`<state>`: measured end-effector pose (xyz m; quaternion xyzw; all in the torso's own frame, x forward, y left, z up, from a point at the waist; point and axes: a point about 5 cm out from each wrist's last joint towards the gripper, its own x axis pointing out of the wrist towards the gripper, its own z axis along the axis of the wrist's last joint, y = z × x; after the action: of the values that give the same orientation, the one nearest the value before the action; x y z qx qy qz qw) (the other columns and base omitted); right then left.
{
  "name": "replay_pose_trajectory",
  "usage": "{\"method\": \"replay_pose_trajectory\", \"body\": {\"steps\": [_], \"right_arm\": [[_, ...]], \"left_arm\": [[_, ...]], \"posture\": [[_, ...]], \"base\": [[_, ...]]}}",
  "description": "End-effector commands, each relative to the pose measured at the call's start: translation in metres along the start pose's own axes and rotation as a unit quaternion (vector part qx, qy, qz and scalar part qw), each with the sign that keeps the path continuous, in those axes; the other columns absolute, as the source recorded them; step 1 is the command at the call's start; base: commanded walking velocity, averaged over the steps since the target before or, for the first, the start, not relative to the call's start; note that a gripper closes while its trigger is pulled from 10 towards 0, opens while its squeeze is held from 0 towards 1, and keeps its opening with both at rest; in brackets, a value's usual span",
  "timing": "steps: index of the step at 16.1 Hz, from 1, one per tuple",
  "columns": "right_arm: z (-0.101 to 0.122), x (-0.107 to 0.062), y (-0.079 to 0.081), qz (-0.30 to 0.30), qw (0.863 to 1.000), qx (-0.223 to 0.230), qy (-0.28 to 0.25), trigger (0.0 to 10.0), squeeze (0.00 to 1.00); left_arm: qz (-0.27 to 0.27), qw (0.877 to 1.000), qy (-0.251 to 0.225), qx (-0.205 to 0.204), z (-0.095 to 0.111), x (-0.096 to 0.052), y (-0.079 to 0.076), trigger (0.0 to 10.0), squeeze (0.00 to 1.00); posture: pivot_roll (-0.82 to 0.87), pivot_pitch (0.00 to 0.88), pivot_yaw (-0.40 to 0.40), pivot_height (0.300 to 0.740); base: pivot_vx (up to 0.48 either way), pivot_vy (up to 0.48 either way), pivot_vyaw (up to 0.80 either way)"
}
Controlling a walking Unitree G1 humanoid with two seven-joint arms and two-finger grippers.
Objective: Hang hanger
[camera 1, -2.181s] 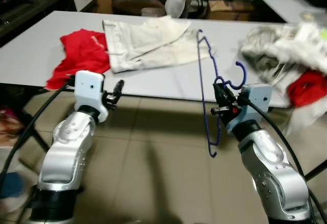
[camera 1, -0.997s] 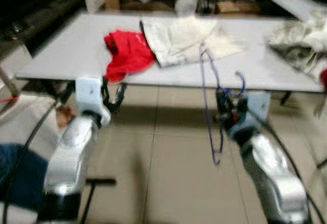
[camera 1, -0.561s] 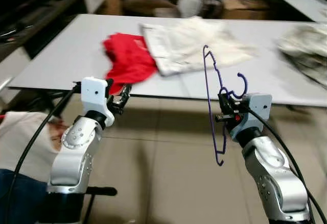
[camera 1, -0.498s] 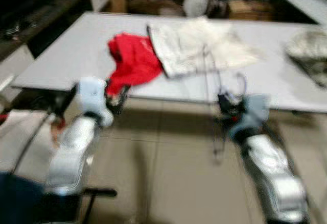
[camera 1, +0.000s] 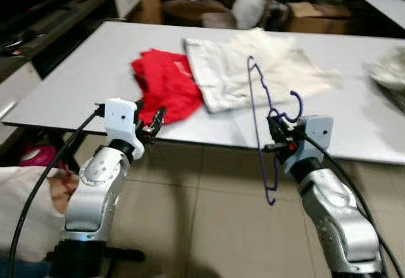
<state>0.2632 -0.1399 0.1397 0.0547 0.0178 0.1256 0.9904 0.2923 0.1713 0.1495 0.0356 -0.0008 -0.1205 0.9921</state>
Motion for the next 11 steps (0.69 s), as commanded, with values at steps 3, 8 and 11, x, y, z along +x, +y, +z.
{"method": "replay_pose_trajectory", "body": {"steps": [3, 8, 11], "right_arm": [[0.004, 0.002, 0.001, 0.009, 1.000, -0.010, -0.006, 10.0, 0.00], [0.004, 0.003, 0.002, 0.011, 1.000, -0.016, -0.006, 10.0, 0.00], [0.004, 0.001, 0.002, 0.018, 1.000, -0.019, -0.003, 10.0, 0.00]], "left_arm": [[-0.004, 1.000, -0.003, 0.005, 0.002, 0.001, 0.000, 10.0, 0.00], [-0.037, 0.999, 0.007, 0.001, -0.002, 0.001, -0.008, 10.0, 0.00], [-0.052, 0.999, 0.010, -0.006, -0.005, 0.001, -0.015, 10.0, 0.00]], "posture": [[-0.07, 0.000, 0.009, 0.740], [-0.06, 0.000, 0.010, 0.740], [-0.07, 0.000, 0.010, 0.740]], "base": [[0.394, 0.000, -0.27], [0.388, 0.000, 0.00], [0.374, 0.000, -0.80]]}}
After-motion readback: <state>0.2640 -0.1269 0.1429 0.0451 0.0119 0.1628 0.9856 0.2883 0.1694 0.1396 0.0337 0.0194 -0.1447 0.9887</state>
